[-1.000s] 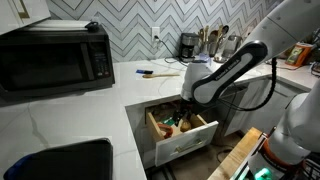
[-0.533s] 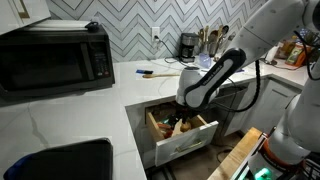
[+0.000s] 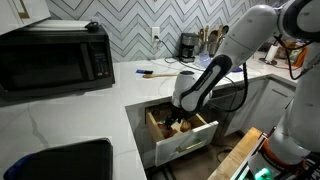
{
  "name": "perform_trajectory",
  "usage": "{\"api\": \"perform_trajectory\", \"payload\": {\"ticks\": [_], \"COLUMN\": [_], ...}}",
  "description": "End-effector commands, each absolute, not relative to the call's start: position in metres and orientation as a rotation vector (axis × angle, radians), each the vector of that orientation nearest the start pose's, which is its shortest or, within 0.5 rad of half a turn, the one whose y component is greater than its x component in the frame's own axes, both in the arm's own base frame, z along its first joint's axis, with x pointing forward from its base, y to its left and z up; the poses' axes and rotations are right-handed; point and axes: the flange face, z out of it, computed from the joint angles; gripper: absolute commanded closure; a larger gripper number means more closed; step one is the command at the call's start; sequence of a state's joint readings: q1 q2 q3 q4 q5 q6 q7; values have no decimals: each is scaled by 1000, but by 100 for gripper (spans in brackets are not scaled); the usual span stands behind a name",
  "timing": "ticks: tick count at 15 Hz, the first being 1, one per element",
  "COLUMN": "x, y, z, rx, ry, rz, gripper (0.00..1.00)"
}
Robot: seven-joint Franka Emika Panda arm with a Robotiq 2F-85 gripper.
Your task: Remove the orange heart bowl from the drawer and put it on the counter top
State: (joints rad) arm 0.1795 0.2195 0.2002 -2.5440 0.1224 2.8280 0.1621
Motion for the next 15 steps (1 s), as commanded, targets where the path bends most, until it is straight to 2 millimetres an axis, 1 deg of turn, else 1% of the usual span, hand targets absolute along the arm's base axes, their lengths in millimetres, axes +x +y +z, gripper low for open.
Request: {"api": "perform_trajectory", "payload": {"ticks": [1, 2, 3, 7, 8, 9, 11, 13, 14, 15], "x": [439, 440, 441, 446, 449, 450, 454, 455, 456, 456], "y": [172, 173, 174, 178, 180, 181, 183, 182, 182, 181], "z": [179, 175, 172, 163, 164, 164, 163, 160, 159, 159], "rx": [-3041, -3043, -3044, -3047, -3045, -3043, -3033, -3030, -3028, -3027], "ry": [-188, -197, -205, -240, -250, -258, -251, -236, -233, -226], "rz": [-73, -66, -61, -69, -86, -100, -120, -128, -132, -136], "gripper": [0, 3, 16, 41, 42, 47, 45, 69, 74, 84]}}
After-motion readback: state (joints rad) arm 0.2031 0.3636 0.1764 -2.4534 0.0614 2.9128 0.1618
